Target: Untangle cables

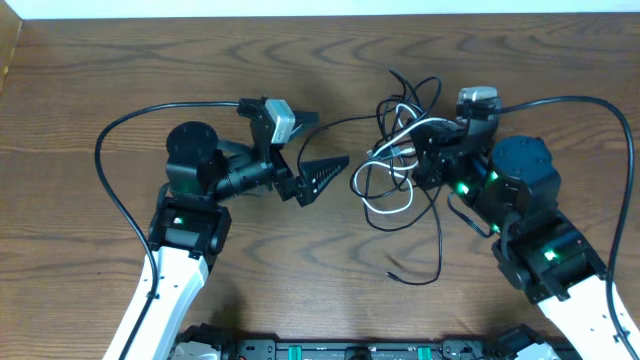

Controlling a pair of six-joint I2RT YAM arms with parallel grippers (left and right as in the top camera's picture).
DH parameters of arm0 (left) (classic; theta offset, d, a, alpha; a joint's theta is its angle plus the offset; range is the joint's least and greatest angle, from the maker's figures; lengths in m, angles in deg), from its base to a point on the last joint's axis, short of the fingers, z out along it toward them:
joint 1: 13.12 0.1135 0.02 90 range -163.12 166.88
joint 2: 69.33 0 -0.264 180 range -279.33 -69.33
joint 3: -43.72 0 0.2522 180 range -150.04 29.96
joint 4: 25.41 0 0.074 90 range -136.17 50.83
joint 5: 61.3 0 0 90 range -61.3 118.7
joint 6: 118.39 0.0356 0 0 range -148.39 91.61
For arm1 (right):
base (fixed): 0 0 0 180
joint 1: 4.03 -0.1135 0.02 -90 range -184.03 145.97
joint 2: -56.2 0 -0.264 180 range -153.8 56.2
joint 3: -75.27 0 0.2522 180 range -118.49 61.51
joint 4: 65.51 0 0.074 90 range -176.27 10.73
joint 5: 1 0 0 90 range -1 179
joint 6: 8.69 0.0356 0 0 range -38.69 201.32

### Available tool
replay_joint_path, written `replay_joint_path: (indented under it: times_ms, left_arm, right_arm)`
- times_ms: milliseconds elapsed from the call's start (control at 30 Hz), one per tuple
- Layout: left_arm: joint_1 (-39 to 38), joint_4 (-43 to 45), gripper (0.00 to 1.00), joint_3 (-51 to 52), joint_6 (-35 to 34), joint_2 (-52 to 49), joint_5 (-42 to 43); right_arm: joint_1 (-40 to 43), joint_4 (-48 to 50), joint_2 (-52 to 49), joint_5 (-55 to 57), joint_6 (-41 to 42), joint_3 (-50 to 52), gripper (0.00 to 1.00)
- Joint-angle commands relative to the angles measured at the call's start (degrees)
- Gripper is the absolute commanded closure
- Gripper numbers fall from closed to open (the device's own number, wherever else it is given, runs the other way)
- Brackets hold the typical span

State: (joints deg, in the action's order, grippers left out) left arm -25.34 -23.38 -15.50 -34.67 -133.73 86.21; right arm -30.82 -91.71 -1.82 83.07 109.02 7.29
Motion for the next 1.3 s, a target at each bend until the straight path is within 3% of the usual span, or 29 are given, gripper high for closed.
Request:
replay_joint_path:
  times_ms: [0, 133, 233, 300, 433, 600, 700, 1267]
  left_arm:
    - [-0.13, 2.38, 0.02, -0.74, -2.78, 0.0, 4.39]
    - [-0.13, 1.84, 0.02, -0.74, -14.25, -0.02, -2.8]
    - [-0.33, -0.55, 0.02, -0.74, -29.44, -0.02, -9.51]
    - [-1.68, -1.81, 0.02, -0.74, -32.68, -0.02, -12.17]
    - [-7.28, -2.6, 0.02, -0.74, -32.59, 0.0, -18.45]
    - [-14.49, -7.76, 0.02, -0.76, -31.87, 0.0, -34.21]
    - [-15.19, -11.21, 0.02, -0.76, -31.45, 0.0, -39.6]
    - [-18.99, -7.85, 0.02, -0.74, -31.32, -0.09, -40.65]
  right_arm:
    - [0.31, 2.19, -0.33, 1.11, 1.7, -0.33, 0.99]
    - [0.0, 2.36, -0.39, 0.81, 1.86, -0.33, 0.99]
    - [-0.76, 0.94, -0.39, -0.07, 1.38, -0.33, 0.99]
    - [-1.27, 0.68, -0.39, -0.68, -0.76, -0.33, 0.99]
    - [-2.73, 0.7, -0.39, -2.21, -6.91, -0.33, 0.99]
    - [-4.81, 0.7, -0.42, -2.91, -14.93, -0.33, 0.99]
    - [-5.14, 0.66, -0.39, -2.56, -16.44, -0.33, 0.99]
    - [-7.82, 6.32, -5.14, -3.91, -17.05, -0.33, 0.99]
